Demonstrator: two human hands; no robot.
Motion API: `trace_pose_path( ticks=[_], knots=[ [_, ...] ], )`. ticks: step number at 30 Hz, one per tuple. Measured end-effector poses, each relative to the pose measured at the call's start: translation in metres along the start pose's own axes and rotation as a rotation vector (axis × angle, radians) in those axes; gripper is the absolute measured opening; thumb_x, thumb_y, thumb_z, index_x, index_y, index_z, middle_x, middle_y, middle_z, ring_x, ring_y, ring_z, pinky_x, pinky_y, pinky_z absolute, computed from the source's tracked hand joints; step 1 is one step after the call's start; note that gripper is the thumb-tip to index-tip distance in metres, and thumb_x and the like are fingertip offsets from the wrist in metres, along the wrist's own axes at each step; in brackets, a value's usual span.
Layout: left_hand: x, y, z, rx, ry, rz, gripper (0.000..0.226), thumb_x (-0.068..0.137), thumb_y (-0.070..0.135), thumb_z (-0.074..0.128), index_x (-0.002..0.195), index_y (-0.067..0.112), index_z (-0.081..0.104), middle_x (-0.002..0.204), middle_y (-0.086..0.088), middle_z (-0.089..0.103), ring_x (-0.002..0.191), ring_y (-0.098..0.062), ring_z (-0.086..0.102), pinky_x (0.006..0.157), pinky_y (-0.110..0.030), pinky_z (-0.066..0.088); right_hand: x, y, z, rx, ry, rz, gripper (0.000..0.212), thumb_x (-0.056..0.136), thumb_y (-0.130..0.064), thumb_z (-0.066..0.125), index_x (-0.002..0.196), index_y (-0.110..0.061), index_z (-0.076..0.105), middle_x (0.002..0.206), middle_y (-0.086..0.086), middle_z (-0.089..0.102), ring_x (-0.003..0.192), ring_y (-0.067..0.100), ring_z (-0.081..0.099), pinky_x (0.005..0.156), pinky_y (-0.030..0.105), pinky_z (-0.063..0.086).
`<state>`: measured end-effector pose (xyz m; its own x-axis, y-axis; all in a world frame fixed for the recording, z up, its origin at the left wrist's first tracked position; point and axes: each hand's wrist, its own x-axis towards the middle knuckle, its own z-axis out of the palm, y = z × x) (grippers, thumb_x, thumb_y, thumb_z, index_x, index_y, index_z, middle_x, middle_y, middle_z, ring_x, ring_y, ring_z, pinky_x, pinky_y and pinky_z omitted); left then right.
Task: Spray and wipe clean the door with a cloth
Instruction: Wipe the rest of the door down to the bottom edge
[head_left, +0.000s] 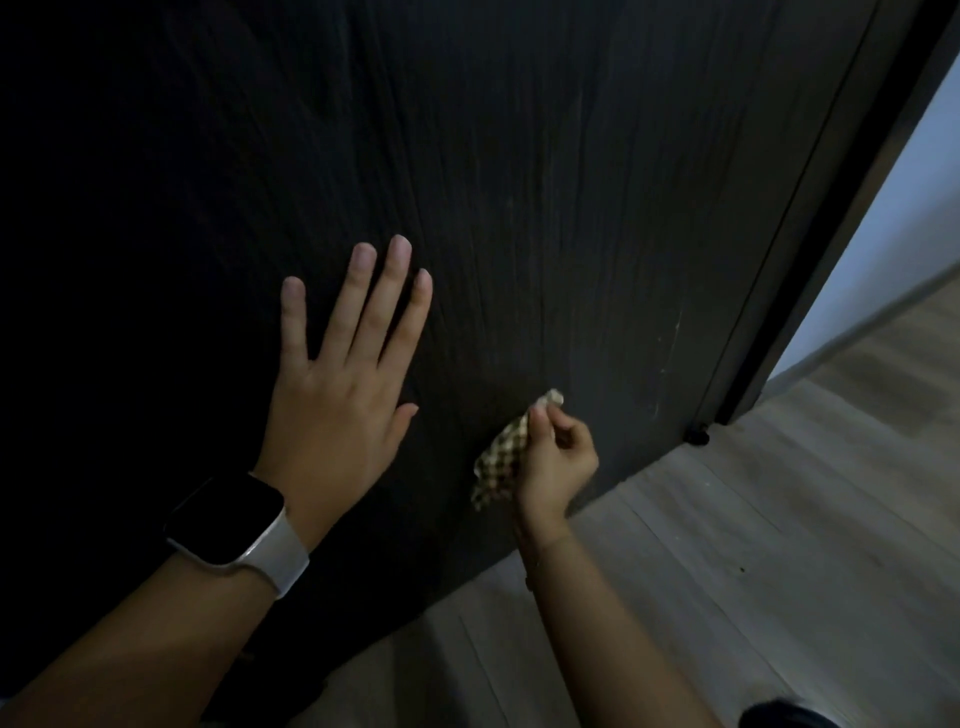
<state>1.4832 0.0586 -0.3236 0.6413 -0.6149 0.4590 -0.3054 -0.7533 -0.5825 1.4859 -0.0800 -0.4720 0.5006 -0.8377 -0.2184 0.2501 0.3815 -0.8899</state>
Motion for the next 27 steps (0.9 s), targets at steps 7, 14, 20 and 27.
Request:
trace_pose_path(
  ticks=[7, 14, 20, 27],
  knots=[
    [-0.009, 0.066, 0.031, -0.071, -0.041, 0.166, 0.09, 0.085, 0.032, 0.052, 0.155, 0.009, -0.001, 0.16, -0.012, -0.02, 0.148, -0.027, -0.016, 0.116, -0.051, -0.015, 0.006, 0.037, -0.003, 0.053, 0.038, -0.027, 0.018, 0.086, 0.002, 0.068, 0.08, -0.016, 0.066, 0.085, 0.004, 0.069, 0.084, 0.01, 0.064, 0.083, 0.024, 0.052],
    [-0.017, 0.084, 0.064, 0.057, -0.171, 0.096, 0.119, 0.074, 0.062, 0.063, 0.153, 0.013, -0.012, 0.157, -0.013, -0.027, 0.142, -0.031, -0.032, 0.107, -0.056, -0.028, 0.028, 0.117, -0.037, -0.012, 0.168, 0.231, 0.02, 0.087, 0.002, 0.066, 0.079, -0.016, 0.064, 0.081, 0.003, 0.064, 0.081, 0.014, 0.059, 0.079, 0.028, 0.047],
    [-0.02, 0.09, 0.067, 0.132, -0.147, 0.085, 0.116, 0.078, 0.052, 0.064, 0.153, 0.016, -0.016, 0.157, -0.013, -0.029, 0.142, -0.032, -0.032, 0.109, -0.056, -0.024, 0.046, 0.155, -0.061, -0.07, 0.197, 0.442, 0.011, 0.088, -0.001, 0.066, 0.084, -0.011, 0.067, 0.083, 0.005, 0.066, 0.09, 0.022, 0.061, 0.084, 0.033, 0.05],
    [-0.021, 0.09, 0.071, 0.11, -0.13, 0.095, 0.111, 0.077, 0.045, 0.063, 0.154, 0.015, -0.012, 0.157, -0.011, -0.029, 0.142, -0.029, -0.032, 0.109, -0.055, -0.024, 0.013, 0.1, -0.028, 0.024, 0.096, 0.204, 0.011, 0.087, -0.003, 0.068, 0.083, -0.013, 0.067, 0.09, 0.004, 0.07, 0.083, 0.007, 0.065, 0.07, 0.01, 0.048]
  ],
)
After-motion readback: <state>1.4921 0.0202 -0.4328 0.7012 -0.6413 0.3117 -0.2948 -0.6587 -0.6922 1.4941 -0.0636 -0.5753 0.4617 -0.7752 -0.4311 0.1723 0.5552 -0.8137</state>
